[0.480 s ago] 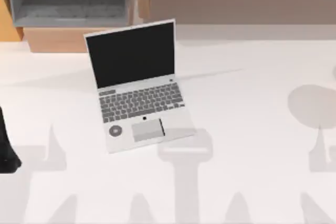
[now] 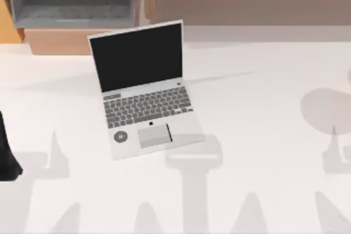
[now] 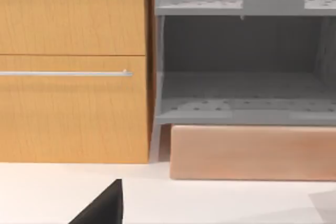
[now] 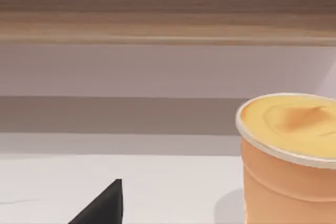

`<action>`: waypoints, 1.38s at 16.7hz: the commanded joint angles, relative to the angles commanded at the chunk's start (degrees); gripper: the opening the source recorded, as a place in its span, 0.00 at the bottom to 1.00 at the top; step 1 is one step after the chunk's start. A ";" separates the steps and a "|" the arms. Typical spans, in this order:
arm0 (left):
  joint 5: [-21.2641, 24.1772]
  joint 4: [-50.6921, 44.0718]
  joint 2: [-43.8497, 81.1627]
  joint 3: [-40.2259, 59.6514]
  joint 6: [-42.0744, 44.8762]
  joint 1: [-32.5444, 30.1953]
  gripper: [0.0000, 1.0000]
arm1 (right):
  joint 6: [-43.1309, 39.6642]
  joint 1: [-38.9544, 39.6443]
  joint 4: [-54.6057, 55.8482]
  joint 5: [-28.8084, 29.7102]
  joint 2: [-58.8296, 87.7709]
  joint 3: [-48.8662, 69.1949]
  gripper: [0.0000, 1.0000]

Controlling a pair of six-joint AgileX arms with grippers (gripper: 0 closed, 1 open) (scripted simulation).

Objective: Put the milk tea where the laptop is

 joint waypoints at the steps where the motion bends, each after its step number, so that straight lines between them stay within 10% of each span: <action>1: 0.00 0.00 0.00 0.00 0.00 0.00 1.00 | -0.10 -0.82 3.24 -0.79 3.95 0.16 1.00; 15: 0.00 0.00 0.00 0.00 0.00 0.00 1.00 | -3.05 -14.38 53.42 -12.38 65.72 3.93 1.00; 23: 0.00 0.00 0.00 0.00 0.00 0.00 1.00 | -3.34 -17.09 62.96 -14.61 77.57 4.44 1.00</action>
